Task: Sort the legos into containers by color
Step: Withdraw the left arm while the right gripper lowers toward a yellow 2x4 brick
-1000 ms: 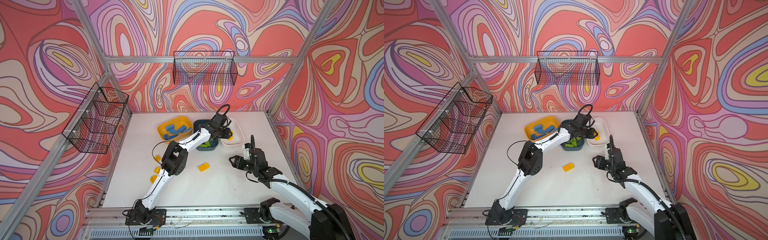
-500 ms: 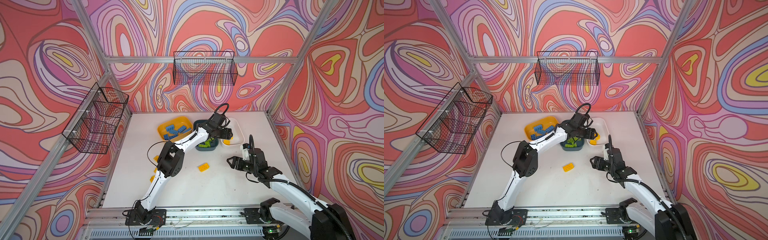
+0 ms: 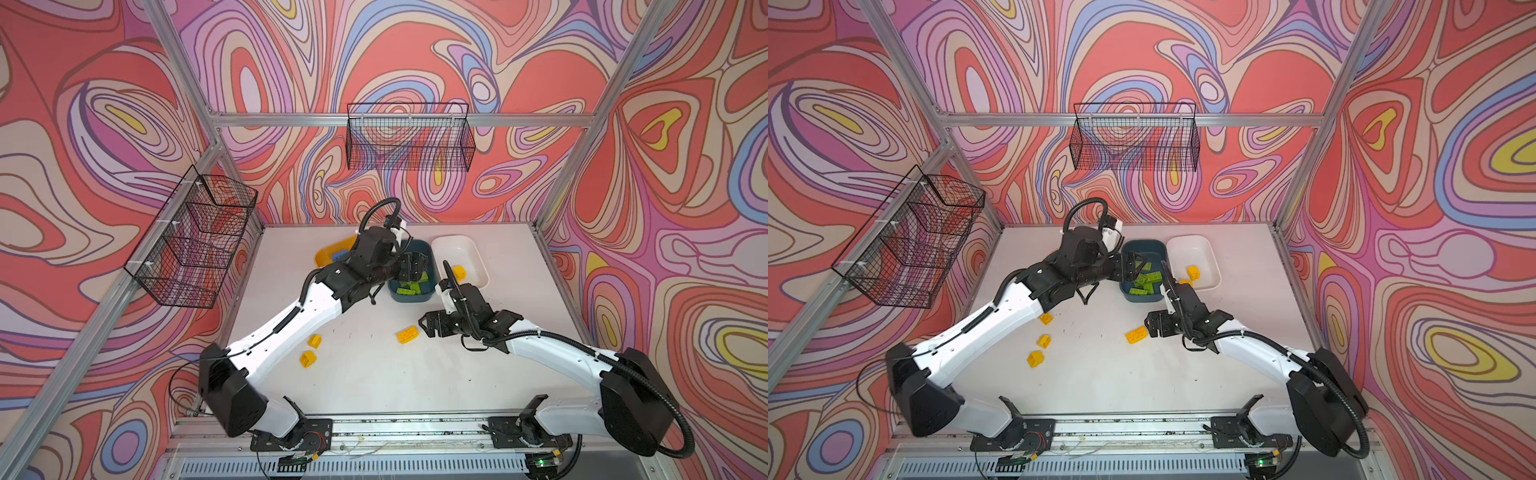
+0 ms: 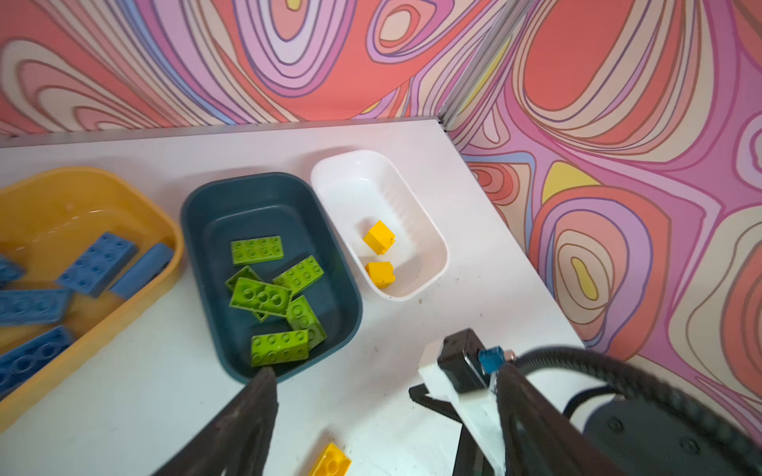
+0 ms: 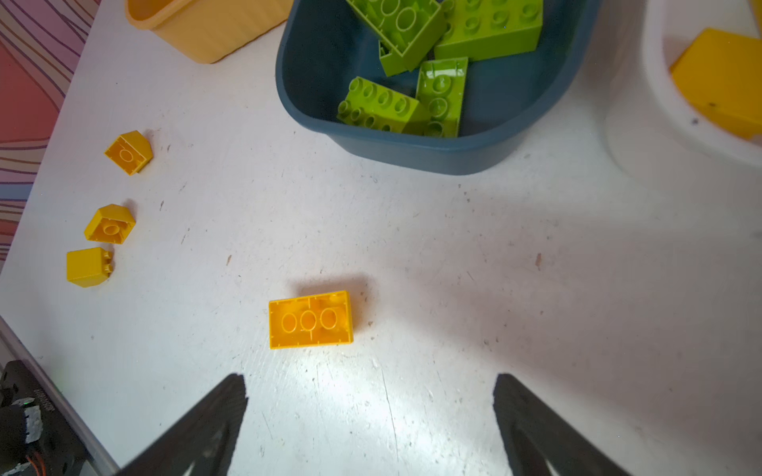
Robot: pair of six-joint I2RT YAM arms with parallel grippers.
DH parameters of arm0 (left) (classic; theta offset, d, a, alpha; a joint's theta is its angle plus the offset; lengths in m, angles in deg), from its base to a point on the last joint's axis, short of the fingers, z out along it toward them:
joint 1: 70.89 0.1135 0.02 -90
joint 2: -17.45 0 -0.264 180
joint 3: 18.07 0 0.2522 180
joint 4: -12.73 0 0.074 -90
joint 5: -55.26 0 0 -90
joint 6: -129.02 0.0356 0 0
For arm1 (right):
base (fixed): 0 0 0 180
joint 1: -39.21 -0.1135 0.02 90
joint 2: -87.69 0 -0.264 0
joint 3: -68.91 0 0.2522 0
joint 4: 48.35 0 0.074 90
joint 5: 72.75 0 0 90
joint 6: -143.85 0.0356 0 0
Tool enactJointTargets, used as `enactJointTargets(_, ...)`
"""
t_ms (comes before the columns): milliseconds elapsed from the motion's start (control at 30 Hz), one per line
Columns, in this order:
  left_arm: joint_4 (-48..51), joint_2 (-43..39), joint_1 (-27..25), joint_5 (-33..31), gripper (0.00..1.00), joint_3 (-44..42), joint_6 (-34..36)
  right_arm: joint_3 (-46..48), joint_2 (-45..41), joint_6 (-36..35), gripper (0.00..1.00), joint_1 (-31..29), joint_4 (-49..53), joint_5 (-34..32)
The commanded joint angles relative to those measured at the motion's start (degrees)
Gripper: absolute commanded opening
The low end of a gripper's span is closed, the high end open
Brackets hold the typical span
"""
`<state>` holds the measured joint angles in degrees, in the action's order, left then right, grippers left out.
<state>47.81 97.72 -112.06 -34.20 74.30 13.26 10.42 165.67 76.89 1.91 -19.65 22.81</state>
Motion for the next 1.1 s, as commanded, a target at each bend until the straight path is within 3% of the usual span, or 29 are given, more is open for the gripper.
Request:
enactJointTargets(0,4.10,-8.46,0.06,-8.18,0.84,-5.50,2.68,-3.71,3.80,-1.78,0.98,-2.17,1.27,-3.48)
enactJointTargets(233,12.20,-25.67,0.12,-16.69,0.85,-13.02,4.95,-9.70,12.11,-1.72,0.98,-7.28,3.29,-9.02)
enactJointTargets(533,18.32,-40.75,0.12,-25.69,0.86,-23.34,7.29,-13.80,18.54,-1.36,0.98,-9.69,4.89,-12.70)
enactJointTargets(667,16.87,-43.62,0.12,-26.30,0.87,-26.82,6.84,-15.83,21.54,-1.51,0.98,-10.38,5.86,-13.50)
enactJointTargets(1067,18.20,-43.05,0.12,-26.39,0.88,-26.09,8.00,-16.53,25.35,-1.69,0.98,-14.46,8.01,-14.10)
